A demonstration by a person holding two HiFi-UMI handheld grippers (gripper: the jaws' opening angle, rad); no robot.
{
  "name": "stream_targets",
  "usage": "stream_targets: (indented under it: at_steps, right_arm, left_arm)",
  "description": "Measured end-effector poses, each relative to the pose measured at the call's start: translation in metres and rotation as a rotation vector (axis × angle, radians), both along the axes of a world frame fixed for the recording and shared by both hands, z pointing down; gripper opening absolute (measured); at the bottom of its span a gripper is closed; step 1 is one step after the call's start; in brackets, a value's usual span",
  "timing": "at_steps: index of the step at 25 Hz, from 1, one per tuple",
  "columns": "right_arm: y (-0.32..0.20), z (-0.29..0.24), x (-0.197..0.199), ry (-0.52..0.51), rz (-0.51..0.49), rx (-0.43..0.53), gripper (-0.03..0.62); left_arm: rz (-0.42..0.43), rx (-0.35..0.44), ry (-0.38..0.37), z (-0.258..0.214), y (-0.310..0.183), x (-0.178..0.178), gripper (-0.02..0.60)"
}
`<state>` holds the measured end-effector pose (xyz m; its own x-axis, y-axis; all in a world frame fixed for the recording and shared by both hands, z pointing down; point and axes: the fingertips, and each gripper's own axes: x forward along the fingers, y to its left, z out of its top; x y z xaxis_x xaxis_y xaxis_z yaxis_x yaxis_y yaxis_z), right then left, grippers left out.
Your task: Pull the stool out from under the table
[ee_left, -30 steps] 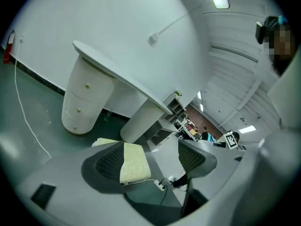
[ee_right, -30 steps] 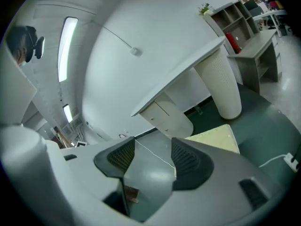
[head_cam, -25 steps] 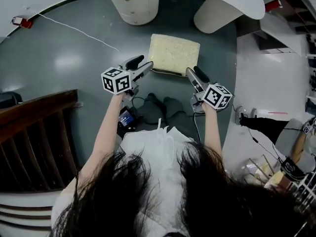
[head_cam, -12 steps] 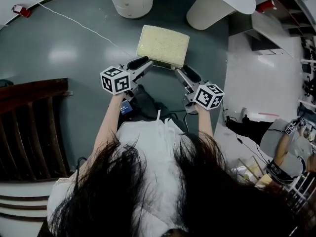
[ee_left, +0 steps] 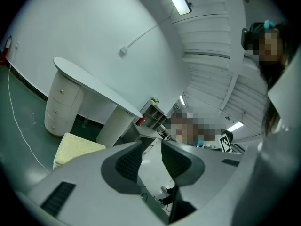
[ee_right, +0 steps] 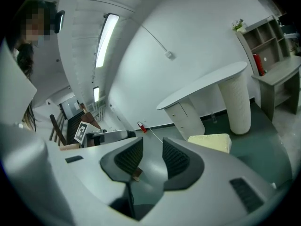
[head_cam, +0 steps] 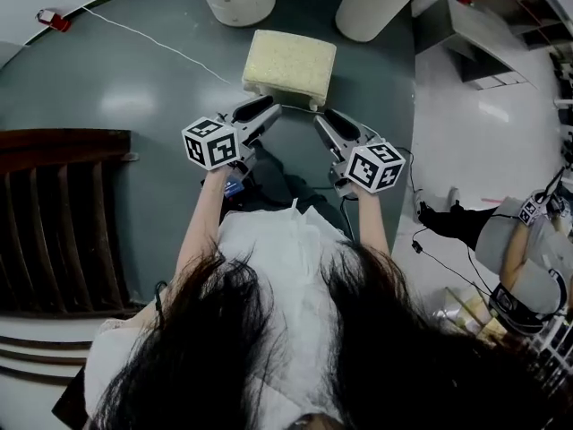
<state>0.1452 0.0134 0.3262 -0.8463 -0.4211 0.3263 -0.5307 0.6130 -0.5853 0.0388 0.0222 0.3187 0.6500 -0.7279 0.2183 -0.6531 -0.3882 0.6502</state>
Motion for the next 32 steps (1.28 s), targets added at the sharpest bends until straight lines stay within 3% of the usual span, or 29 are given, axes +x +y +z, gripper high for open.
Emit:
stream_targets:
  at_steps: [7,14,20,32]
  right_arm:
    - [0.039,-0.015,0.016,-0.043,-0.051,0.036,0.095]
    - [0.061,-0.024,0.014,-0.041,-0.077,0.060,0.066]
    - [0.067,-0.032,0.010,-0.016,-0.096,0.114,0.058]
    - [0.068,-0.032,0.008,-0.018,-0.107,0.113,0.058]
  left_arm:
    - [-0.030,0.035,-0.011,-0.019,0.040,0.021,0.140]
    - [-0.025,0.054,-0.044,-0.026,0.066,0.021,0.140]
    - [0.006,0.069,-0.055,-0.033,0.069,0.028,0.140]
    - [0.033,0.073,-0.075,-0.035,0.072,0.037,0.140]
